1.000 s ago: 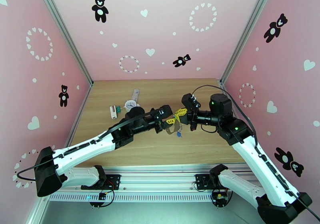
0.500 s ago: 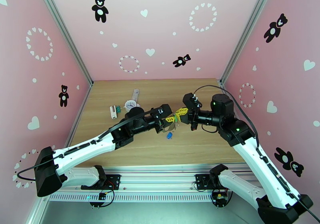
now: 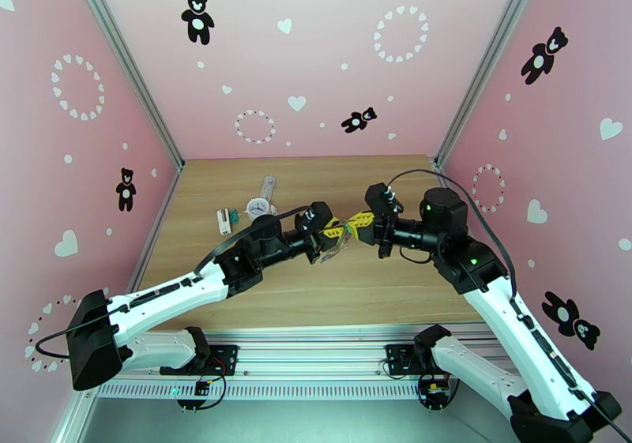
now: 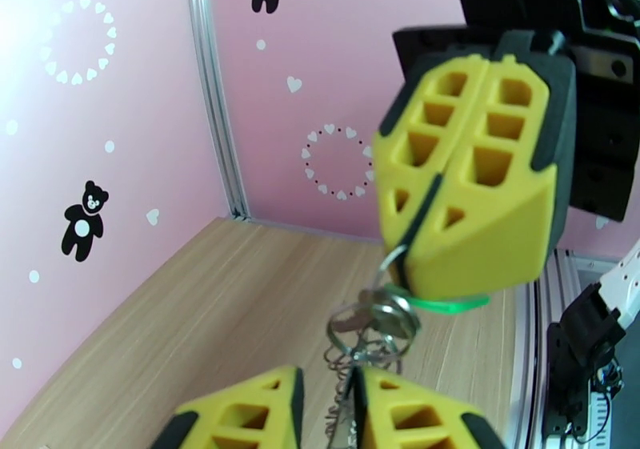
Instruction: Remove the keys from the keyring
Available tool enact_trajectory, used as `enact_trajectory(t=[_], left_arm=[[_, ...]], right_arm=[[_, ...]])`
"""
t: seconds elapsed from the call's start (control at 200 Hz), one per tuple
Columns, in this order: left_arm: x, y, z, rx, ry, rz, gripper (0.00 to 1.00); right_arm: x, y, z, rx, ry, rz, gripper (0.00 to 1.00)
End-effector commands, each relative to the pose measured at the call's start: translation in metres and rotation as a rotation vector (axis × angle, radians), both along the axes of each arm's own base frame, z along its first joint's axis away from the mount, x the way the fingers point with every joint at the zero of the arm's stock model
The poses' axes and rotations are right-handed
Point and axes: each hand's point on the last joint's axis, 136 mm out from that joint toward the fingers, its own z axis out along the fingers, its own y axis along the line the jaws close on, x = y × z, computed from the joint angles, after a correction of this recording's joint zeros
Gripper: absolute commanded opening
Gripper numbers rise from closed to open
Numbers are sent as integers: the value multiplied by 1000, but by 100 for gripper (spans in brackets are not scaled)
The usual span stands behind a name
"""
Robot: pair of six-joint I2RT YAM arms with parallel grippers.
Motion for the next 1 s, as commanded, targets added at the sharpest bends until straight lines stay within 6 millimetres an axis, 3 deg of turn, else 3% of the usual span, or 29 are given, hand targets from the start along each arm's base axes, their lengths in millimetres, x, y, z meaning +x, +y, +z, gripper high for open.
enact_trajectory(t=[0.0,0.145,0.35,0.571,0.756,0.996], left_arm=[[1,10,20,-100,-1,17,25],[-11,5,17,-60,-39,-59,34],[-10,3,15,5,-97,-60,44],[-14,1,21,24,-149,-81,45],[-22,-6,24,30,-154,-148,52],[-13,-10,25,9,-166,-114,53]], right_arm=[[-4,0,10,29,-34,10,0],[-4,0,8,22,-29,14,0],[-9,2,10,30,-11,44,0],[-12,3,8,17,3,63,0],[-12,6,10,23,21,86,0],[-11,5,13,37,29,69,0]])
